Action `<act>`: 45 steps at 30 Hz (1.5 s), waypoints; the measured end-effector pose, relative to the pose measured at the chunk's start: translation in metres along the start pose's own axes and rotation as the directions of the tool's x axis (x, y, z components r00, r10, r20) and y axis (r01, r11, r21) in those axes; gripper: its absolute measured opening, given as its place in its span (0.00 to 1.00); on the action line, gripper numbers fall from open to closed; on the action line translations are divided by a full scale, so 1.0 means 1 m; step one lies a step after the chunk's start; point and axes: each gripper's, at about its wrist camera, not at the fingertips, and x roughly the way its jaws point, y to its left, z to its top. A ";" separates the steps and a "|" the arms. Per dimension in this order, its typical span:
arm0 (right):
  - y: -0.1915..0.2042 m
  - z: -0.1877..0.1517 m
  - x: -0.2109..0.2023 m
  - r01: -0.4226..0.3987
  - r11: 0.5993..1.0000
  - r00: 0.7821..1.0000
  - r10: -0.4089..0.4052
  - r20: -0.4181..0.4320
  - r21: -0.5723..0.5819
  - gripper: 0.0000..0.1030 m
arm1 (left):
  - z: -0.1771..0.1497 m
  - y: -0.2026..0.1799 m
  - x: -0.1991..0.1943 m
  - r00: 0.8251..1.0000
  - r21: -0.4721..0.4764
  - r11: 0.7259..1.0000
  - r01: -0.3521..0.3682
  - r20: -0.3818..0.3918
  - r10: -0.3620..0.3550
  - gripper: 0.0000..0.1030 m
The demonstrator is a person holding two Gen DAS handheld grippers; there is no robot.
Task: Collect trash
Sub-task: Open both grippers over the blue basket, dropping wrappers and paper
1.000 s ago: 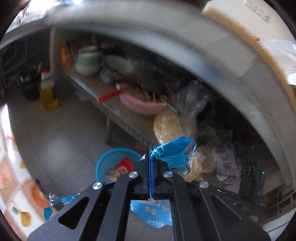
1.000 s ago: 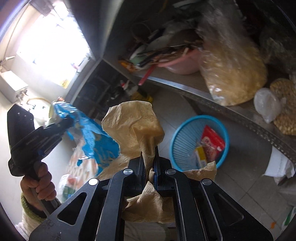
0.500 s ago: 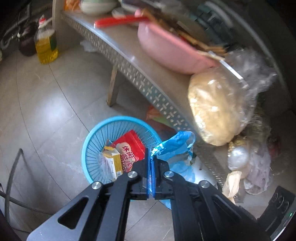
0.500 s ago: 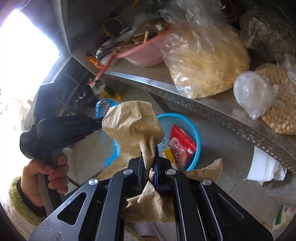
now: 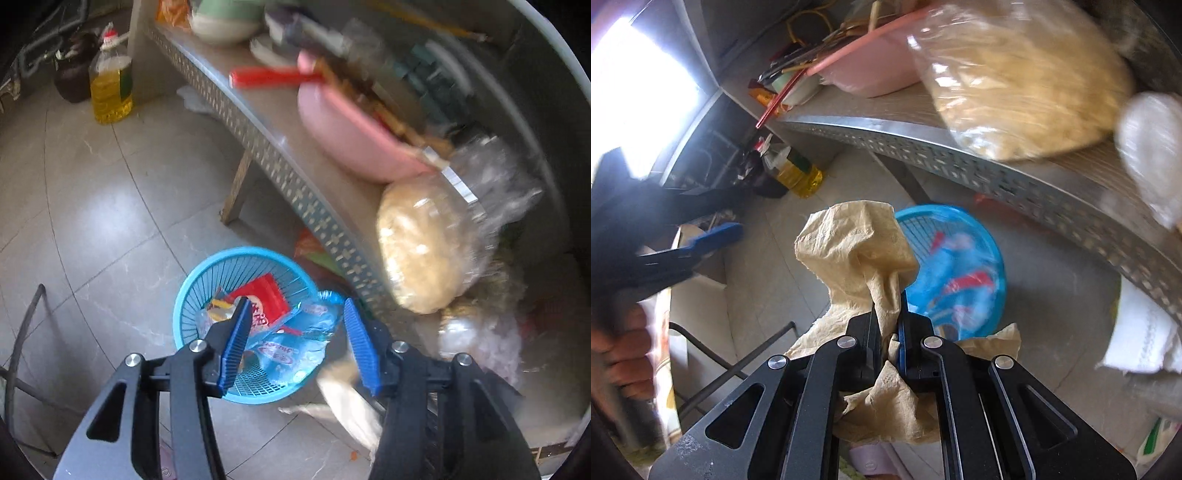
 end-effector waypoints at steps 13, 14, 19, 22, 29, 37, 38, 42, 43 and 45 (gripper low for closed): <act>0.020 0.012 0.109 0.202 0.952 0.969 -0.229 -0.096 -0.232 0.40 | -0.074 0.023 -0.221 0.970 0.070 0.998 -0.003 0.241 -0.014 0.65; 0.018 0.009 0.110 0.219 0.945 0.964 -0.249 -0.098 -0.241 0.40 | -0.079 0.030 -0.231 0.969 0.060 0.998 -0.004 0.248 -0.011 0.65; 0.021 -0.006 0.093 0.262 0.918 0.954 -0.292 -0.061 -0.299 0.39 | -0.116 0.077 -0.289 0.947 -0.020 1.000 -0.015 0.321 0.020 0.66; 0.024 -0.013 0.112 0.285 0.874 0.925 -0.358 -0.127 -0.393 0.27 | -0.141 0.105 -0.322 0.928 -0.066 0.997 -0.048 0.366 0.069 0.66; -0.008 -0.026 0.226 0.390 0.797 0.693 -0.584 -0.424 -0.460 0.16 | -0.180 0.149 -0.379 0.883 -0.158 0.982 -0.105 0.439 0.165 0.66; -0.032 -0.029 0.295 0.420 0.811 0.555 -0.585 -0.592 -0.407 0.17 | -0.203 0.181 -0.424 0.836 -0.243 0.954 -0.173 0.476 0.273 0.69; -0.033 -0.029 0.298 0.426 0.804 0.548 -0.594 -0.589 -0.415 0.17 | -0.206 0.184 -0.427 0.832 -0.250 0.952 -0.178 0.478 0.281 0.70; -0.042 -0.027 0.302 0.437 0.791 0.533 -0.611 -0.586 -0.428 0.17 | -0.215 0.196 -0.433 0.828 -0.288 0.942 -0.172 0.476 0.296 0.71; -0.043 -0.027 0.299 0.441 0.787 0.531 -0.617 -0.582 -0.431 0.19 | -0.218 0.199 -0.434 0.828 -0.298 0.940 -0.166 0.475 0.297 0.71; -0.040 -0.025 0.288 0.436 0.783 0.546 -0.622 -0.561 -0.444 0.26 | -0.222 0.202 -0.436 0.826 -0.307 0.939 -0.157 0.479 0.295 0.71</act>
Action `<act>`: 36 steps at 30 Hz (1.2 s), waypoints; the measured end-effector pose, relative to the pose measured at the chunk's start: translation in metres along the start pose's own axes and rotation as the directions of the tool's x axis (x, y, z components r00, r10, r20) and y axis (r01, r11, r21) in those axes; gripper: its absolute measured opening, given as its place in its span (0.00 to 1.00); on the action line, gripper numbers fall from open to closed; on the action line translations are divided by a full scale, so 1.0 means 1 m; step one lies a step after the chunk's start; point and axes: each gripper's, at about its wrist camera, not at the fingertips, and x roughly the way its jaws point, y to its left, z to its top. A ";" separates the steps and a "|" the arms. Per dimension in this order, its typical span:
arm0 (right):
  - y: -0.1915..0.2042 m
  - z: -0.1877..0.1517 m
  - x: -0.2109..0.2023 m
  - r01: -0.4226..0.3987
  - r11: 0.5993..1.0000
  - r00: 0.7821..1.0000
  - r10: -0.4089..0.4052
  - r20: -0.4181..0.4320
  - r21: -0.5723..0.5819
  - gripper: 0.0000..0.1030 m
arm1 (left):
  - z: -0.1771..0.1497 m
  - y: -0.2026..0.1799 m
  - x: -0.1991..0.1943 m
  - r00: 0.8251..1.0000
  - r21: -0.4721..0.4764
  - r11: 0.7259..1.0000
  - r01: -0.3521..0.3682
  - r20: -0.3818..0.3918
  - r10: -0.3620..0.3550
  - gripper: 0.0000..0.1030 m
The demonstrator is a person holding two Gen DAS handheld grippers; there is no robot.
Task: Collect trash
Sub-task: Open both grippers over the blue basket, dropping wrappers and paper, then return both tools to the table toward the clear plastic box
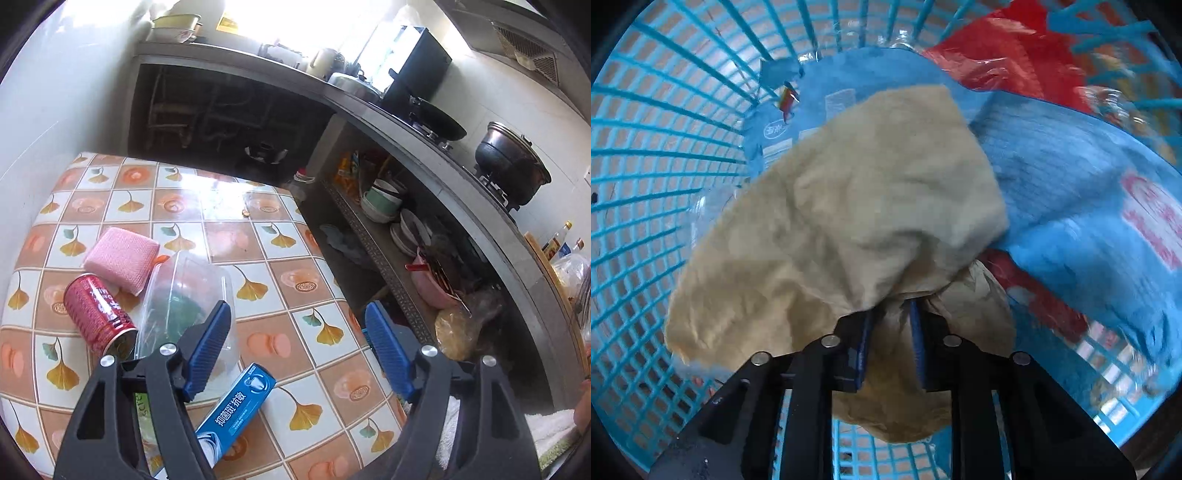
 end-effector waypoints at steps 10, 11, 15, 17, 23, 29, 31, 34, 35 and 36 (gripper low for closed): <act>0.007 -0.084 -0.096 0.227 0.946 0.953 -0.168 0.251 -0.229 0.68 | -0.016 0.005 -0.028 0.998 -0.005 1.000 0.028 0.054 -0.028 0.75; 0.004 -0.094 -0.107 0.246 0.940 0.944 -0.177 0.277 -0.237 0.69 | -0.019 0.007 -0.034 0.998 -0.008 1.000 0.030 0.060 -0.030 0.75; -0.014 -0.132 -0.152 0.251 0.944 0.914 -0.160 0.372 -0.213 0.71 | -0.029 0.016 -0.056 0.995 -0.014 1.000 0.026 0.093 -0.025 0.78; -0.017 -0.147 -0.179 0.207 0.960 0.905 -0.116 0.409 -0.187 0.71 | -0.037 0.023 -0.069 0.994 -0.018 1.000 0.024 0.104 -0.022 0.80; -0.016 -0.182 -0.256 -0.021 0.987 0.835 0.104 0.540 -0.158 0.71 | -0.063 0.047 -0.097 0.993 -0.050 0.999 -0.008 0.116 0.013 0.84; 0.019 -0.230 -0.329 -0.188 0.949 0.730 0.307 0.610 -0.254 0.73 | -0.097 0.072 -0.113 0.992 -0.072 0.997 -0.038 0.120 0.047 0.87; 0.040 -0.246 -0.357 -0.190 0.932 0.691 0.351 0.632 -0.310 0.75 | -0.108 0.075 -0.110 0.993 -0.070 0.997 -0.037 0.108 0.045 0.87; 0.077 -0.271 -0.396 -0.232 0.876 0.617 0.469 0.632 -0.424 0.79 | -0.126 0.067 -0.098 0.997 -0.012 1.000 -0.028 0.071 0.029 0.87; 0.088 -0.277 -0.404 -0.254 0.851 0.595 0.512 0.620 -0.460 0.81 | -0.129 0.063 -0.093 0.998 0.014 0.999 -0.032 0.062 0.031 0.87; 0.104 -0.287 -0.418 -0.286 0.814 0.568 0.569 0.595 -0.505 0.82 | -0.134 0.054 -0.086 0.998 0.060 0.997 -0.042 0.052 0.039 0.87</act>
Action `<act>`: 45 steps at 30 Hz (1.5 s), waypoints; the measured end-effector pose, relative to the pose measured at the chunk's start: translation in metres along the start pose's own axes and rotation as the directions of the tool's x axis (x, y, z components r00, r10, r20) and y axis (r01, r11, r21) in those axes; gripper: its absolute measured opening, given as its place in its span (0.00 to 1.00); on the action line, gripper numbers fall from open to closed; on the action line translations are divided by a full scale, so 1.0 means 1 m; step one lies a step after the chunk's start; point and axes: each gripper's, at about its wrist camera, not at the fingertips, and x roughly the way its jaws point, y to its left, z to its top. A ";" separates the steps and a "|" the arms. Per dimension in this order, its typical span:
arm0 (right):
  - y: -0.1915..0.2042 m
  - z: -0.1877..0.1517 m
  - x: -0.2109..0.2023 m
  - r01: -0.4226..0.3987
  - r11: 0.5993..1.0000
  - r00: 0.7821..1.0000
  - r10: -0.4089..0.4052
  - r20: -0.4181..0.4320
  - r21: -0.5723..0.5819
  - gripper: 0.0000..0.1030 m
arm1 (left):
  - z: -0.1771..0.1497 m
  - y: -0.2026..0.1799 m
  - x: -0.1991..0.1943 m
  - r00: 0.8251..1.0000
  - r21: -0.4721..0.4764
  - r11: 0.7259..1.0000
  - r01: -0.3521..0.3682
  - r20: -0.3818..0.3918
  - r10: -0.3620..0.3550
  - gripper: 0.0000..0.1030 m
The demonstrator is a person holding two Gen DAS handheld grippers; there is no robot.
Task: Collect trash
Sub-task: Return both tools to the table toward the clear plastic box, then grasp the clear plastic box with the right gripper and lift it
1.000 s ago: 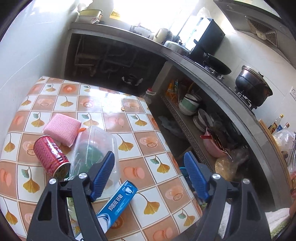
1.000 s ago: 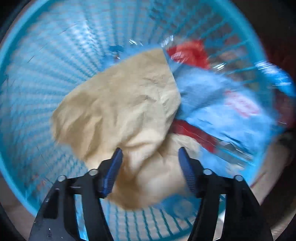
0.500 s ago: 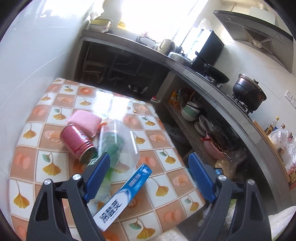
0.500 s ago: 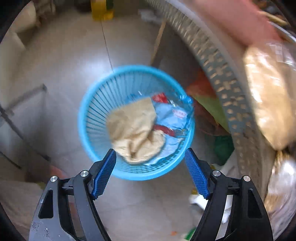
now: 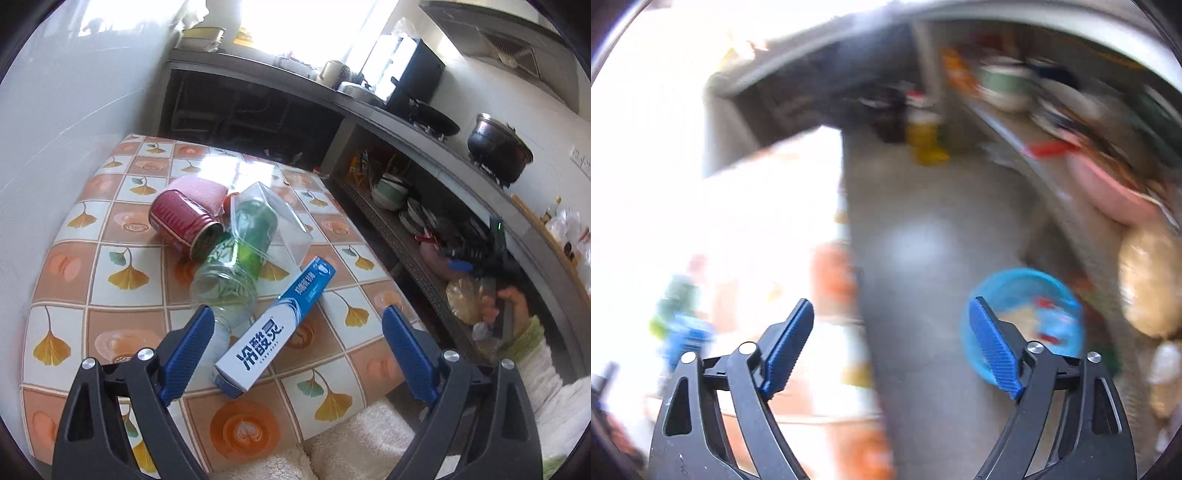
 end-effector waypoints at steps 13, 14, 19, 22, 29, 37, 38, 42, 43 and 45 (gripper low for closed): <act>0.219 0.036 0.092 -0.318 0.946 0.906 0.324 -0.273 0.068 0.92 | -0.036 -0.042 0.042 0.992 0.221 0.968 -0.122 -0.002 0.125 0.87; 0.229 0.038 0.105 -0.295 0.952 0.905 0.307 -0.296 0.087 0.92 | -0.038 -0.041 0.040 0.992 0.221 0.967 -0.124 0.001 0.127 0.87; 0.258 0.046 0.151 -0.230 0.963 0.889 0.267 -0.373 0.141 0.92 | -0.042 -0.036 0.034 0.991 0.210 0.969 -0.130 0.012 0.131 0.87; 0.264 0.051 0.167 -0.189 0.974 0.887 0.225 -0.403 0.127 0.92 | -0.043 -0.031 0.031 0.992 0.197 0.972 -0.129 0.016 0.129 0.87; 0.278 0.044 0.191 -0.163 0.983 0.868 0.182 -0.462 0.082 0.92 | -0.043 -0.014 0.029 0.995 0.145 0.984 -0.102 0.003 0.102 0.87; 0.264 0.039 0.187 -0.215 0.971 0.875 0.240 -0.420 0.107 0.77 | -0.038 -0.007 0.028 0.996 0.126 0.988 -0.085 0.022 0.083 0.87; 0.261 0.040 0.184 -0.223 0.968 0.875 0.252 -0.413 0.117 0.77 | -0.038 -0.007 0.028 0.996 0.128 0.988 -0.084 0.022 0.081 0.87; 0.246 0.046 0.172 -0.269 0.949 0.880 0.312 -0.358 0.165 0.77 | -0.039 -0.009 0.028 0.996 0.143 0.986 -0.084 0.024 0.081 0.87; 0.243 0.048 0.168 -0.280 0.943 0.880 0.326 -0.346 0.177 0.77 | -0.040 -0.010 0.028 0.996 0.150 0.985 -0.084 0.023 0.082 0.87; 0.233 0.052 0.157 -0.311 0.929 0.877 0.363 -0.316 0.202 0.77 | -0.040 -0.011 0.028 0.996 0.161 0.983 -0.088 0.025 0.085 0.87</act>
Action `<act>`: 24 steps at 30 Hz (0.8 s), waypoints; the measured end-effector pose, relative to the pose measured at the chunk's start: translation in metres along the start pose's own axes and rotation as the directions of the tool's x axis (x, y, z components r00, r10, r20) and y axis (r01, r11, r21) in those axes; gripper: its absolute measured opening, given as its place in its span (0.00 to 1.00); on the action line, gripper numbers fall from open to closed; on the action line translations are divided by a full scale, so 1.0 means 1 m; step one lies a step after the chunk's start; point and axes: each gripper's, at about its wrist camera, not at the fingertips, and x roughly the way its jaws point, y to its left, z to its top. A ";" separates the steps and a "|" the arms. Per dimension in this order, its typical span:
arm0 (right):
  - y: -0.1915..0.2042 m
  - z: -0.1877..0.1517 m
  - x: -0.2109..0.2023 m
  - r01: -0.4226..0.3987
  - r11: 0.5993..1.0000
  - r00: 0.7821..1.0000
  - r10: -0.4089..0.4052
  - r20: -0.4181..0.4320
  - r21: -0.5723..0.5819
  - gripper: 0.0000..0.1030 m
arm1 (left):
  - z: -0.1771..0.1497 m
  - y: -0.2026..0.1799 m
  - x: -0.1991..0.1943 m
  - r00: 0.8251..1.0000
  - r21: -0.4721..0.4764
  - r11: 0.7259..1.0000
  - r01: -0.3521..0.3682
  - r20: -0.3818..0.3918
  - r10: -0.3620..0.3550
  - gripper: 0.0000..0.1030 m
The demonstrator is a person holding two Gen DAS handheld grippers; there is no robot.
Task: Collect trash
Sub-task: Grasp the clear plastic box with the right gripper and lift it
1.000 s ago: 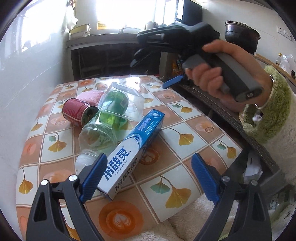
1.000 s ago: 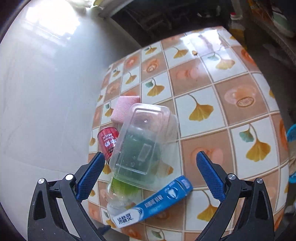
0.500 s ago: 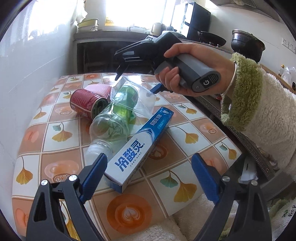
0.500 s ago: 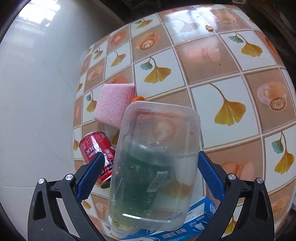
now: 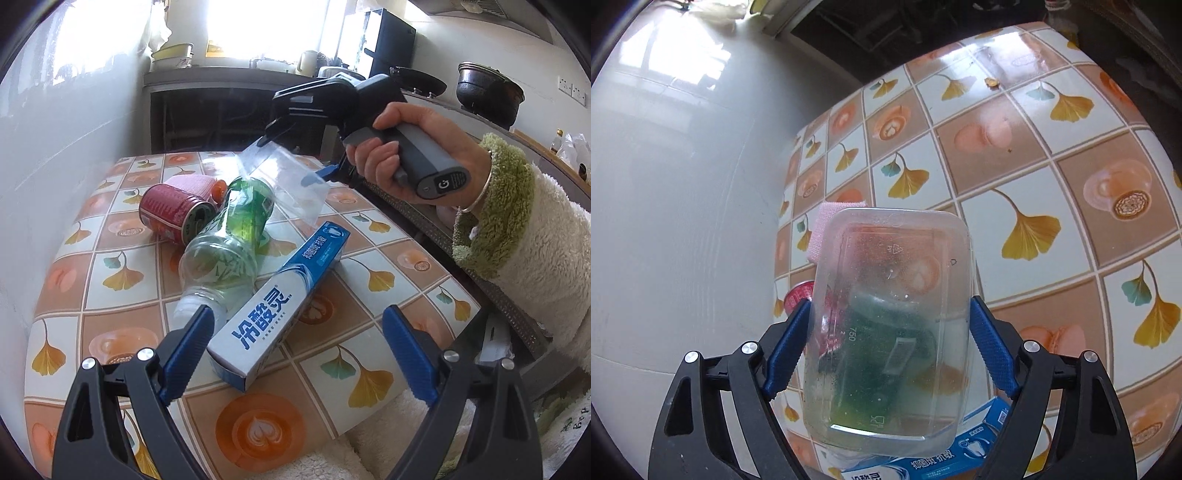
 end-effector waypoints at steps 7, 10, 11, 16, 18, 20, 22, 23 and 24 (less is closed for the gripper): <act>-0.027 -0.010 -0.074 -0.111 0.994 0.985 0.111 0.131 -0.007 0.77 | 0.000 -0.006 0.013 1.000 0.041 0.999 -0.005 -0.026 0.006 0.87; -0.049 -0.023 -0.103 -0.142 0.990 0.975 0.141 0.171 -0.004 0.77 | 0.002 -0.011 0.025 0.997 0.078 0.996 -0.043 -0.054 0.047 0.87; -0.057 -0.029 -0.110 -0.148 0.989 0.973 0.146 0.179 -0.003 0.77 | 0.003 -0.012 0.027 0.997 0.088 0.995 -0.052 -0.059 0.057 0.87; -0.103 -0.067 -0.133 -0.178 0.984 0.966 0.175 0.188 0.000 0.77 | 0.003 -0.020 0.037 0.989 0.148 0.984 -0.102 -0.094 0.116 0.87; -0.118 -0.081 -0.137 -0.199 0.980 0.964 0.195 0.180 0.005 0.77 | 0.001 -0.024 0.044 0.982 0.171 0.978 -0.115 -0.131 0.139 0.87; -0.132 -0.094 -0.137 -0.224 0.975 0.959 0.219 0.178 0.008 0.77 | 0.000 -0.028 0.048 0.975 0.186 0.974 -0.129 -0.153 0.159 0.87; -0.142 -0.108 -0.139 -0.238 0.971 0.955 0.233 0.183 0.006 0.77 | 0.001 -0.032 0.048 0.975 0.191 0.975 -0.111 -0.170 0.144 0.87; -0.148 -0.114 -0.138 -0.243 0.970 0.953 0.238 0.187 0.008 0.77 | 0.002 -0.034 0.048 0.974 0.188 0.978 -0.095 -0.183 0.130 0.87; -0.151 -0.117 -0.137 -0.250 0.968 0.952 0.244 0.186 0.011 0.77 | 0.002 -0.037 0.047 0.974 0.187 0.979 -0.084 -0.193 0.120 0.87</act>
